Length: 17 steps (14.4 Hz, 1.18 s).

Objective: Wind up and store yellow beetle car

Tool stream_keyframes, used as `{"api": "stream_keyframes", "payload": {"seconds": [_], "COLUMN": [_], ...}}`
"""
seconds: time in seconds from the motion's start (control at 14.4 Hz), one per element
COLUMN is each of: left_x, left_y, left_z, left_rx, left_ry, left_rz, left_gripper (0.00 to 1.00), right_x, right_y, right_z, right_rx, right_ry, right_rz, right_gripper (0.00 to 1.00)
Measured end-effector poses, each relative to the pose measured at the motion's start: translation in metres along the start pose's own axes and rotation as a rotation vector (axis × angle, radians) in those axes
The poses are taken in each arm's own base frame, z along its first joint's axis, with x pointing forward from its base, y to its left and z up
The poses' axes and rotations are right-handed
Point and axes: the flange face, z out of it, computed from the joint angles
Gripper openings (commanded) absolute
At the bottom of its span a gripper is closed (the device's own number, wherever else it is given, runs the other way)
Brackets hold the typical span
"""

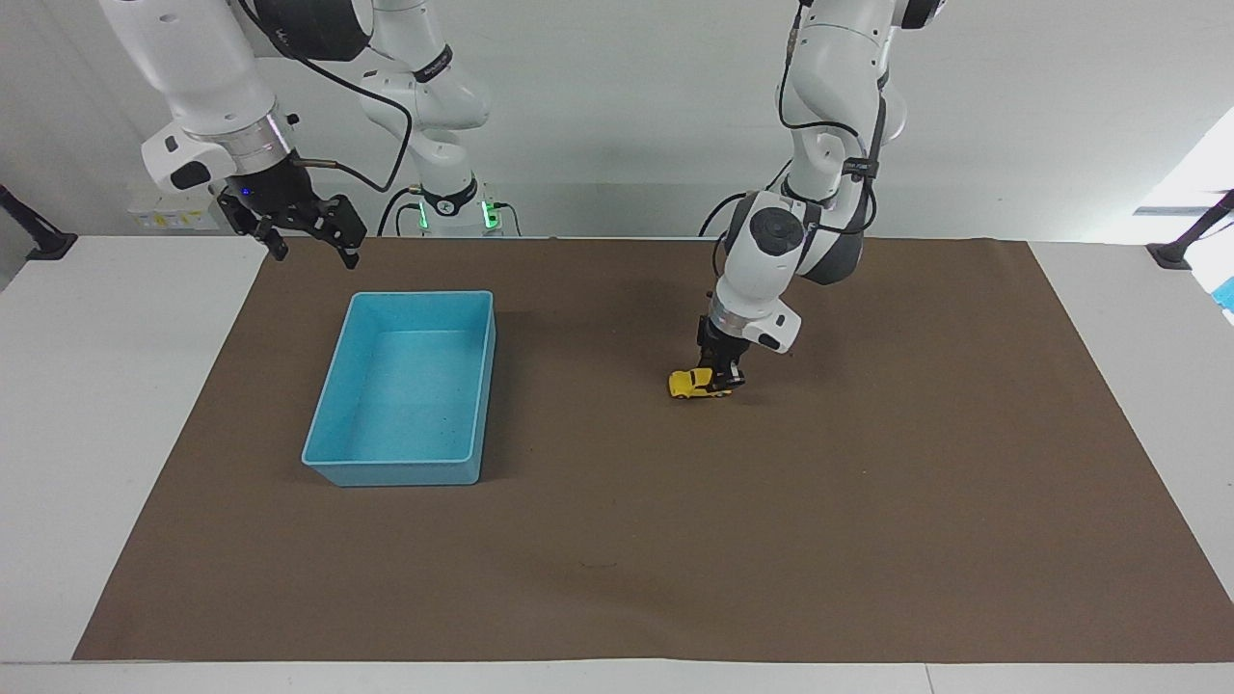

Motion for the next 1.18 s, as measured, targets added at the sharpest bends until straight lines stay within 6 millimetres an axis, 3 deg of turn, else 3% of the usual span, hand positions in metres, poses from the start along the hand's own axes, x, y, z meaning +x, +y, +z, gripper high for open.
{"api": "stream_keyframes", "payload": {"seconds": [0.42, 0.76, 0.9, 0.97, 1.11, 1.18], "left_x": [0.048, 0.119, 0.140, 0.146, 0.150, 0.151], "left_y": [0.017, 0.036, 0.042, 0.044, 0.045, 0.045], "left_z": [-0.006, -0.015, -0.017, -0.018, -0.019, -0.014], "left_rx": [0.017, 0.025, 0.029, 0.029, 0.031, 0.037], "left_ry": [0.011, 0.014, 0.015, 0.015, 0.015, 0.020], "left_rz": [-0.027, -0.026, -0.038, -0.044, -0.050, -0.053], "left_gripper": [0.00, 0.00, 0.06, 0.25, 1.00, 1.00], "right_x": [0.000, 0.000, 0.000, 0.000, 0.000, 0.000], "right_y": [0.000, 0.000, 0.000, 0.000, 0.000, 0.000], "right_z": [0.000, 0.000, 0.000, 0.000, 0.000, 0.000], "right_rx": [0.000, 0.000, 0.000, 0.000, 0.000, 0.000], "right_ry": [0.000, 0.000, 0.000, 0.000, 0.000, 0.000], "right_rz": [0.000, 0.000, 0.000, 0.000, 0.000, 0.000], "right_gripper": [1.00, 1.00, 1.00, 1.00, 1.00, 1.00]}}
